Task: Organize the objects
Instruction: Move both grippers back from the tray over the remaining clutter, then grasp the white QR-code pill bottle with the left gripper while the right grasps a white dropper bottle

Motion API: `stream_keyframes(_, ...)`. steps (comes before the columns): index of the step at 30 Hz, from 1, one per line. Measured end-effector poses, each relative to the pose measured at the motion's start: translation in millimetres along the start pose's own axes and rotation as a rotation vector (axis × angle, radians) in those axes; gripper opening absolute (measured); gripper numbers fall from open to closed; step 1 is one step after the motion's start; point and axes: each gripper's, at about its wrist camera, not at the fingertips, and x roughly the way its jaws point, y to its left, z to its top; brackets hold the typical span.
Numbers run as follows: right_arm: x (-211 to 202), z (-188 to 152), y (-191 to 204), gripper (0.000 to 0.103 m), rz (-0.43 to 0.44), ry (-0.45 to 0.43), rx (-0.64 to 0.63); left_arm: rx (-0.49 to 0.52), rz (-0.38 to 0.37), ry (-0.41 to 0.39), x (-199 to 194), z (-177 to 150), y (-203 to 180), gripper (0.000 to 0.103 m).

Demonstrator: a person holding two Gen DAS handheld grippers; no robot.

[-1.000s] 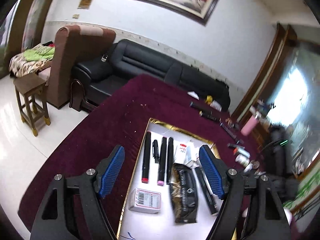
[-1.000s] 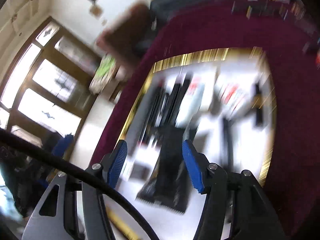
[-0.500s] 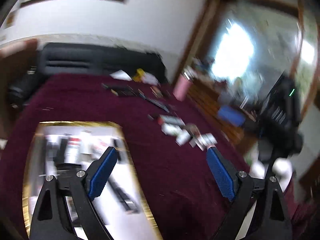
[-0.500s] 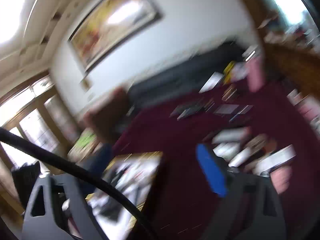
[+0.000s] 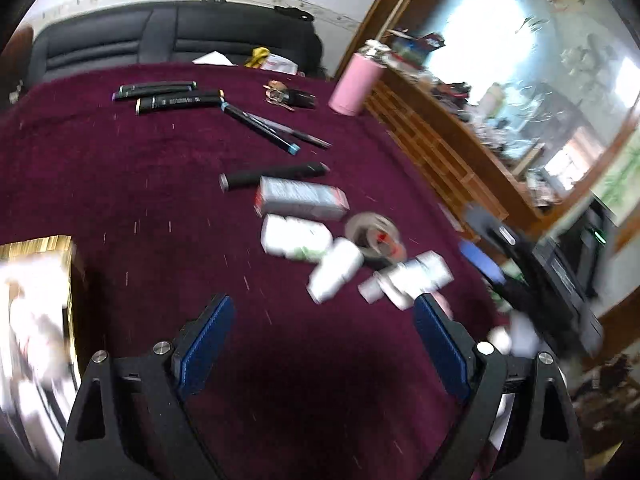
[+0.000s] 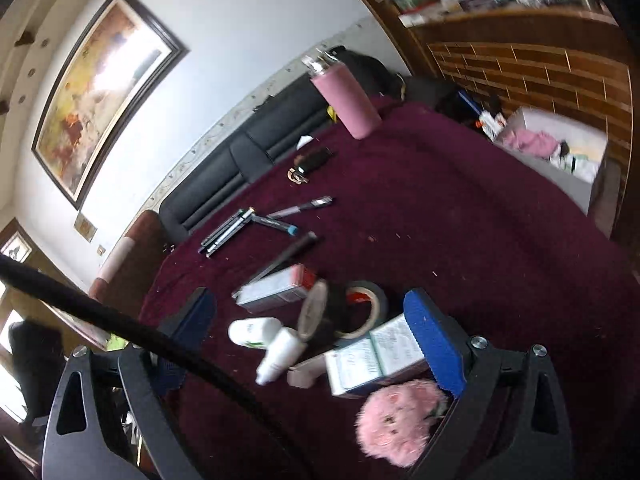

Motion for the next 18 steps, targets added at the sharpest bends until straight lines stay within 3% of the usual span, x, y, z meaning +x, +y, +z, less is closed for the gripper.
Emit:
stream_keyframes(7, 9.7, 3.0, -22.9, 0.096, 0.031, 0.065, 0.056, 0.043, 0.167, -0.020, 72.0, 35.6, 7.6, 0.087)
stream_keyframes(14, 10.7, 1.2, -23.9, 0.096, 0.040, 0.082, 0.051, 0.199, 0.275, -0.011, 109.9, 29.0, -8.1, 0.085)
stream_keyframes(15, 11.1, 1.8, -24.2, 0.096, 0.038, 0.084, 0.053, 0.227, 0.297, 0.005, 115.3, 26.7, -10.2, 0.081)
stream_keyframes(16, 11.8, 1.3, -24.4, 0.096, 0.034, 0.087, 0.052, 0.256, 0.307, 0.018, 119.2, 24.4, -12.8, 0.060)
stream_keyframes(17, 11.4, 0.8, -23.8, 0.096, 0.030, 0.084, 0.045, 0.274, 0.312, 0.036, 122.5, 21.7, -13.7, 0.051)
stream_keyframes(18, 11.8, 0.5, -23.4, 0.096, 0.028, 0.084, 0.039, 0.259, 0.301, 0.024, 118.8, 21.2, -12.4, 0.051)
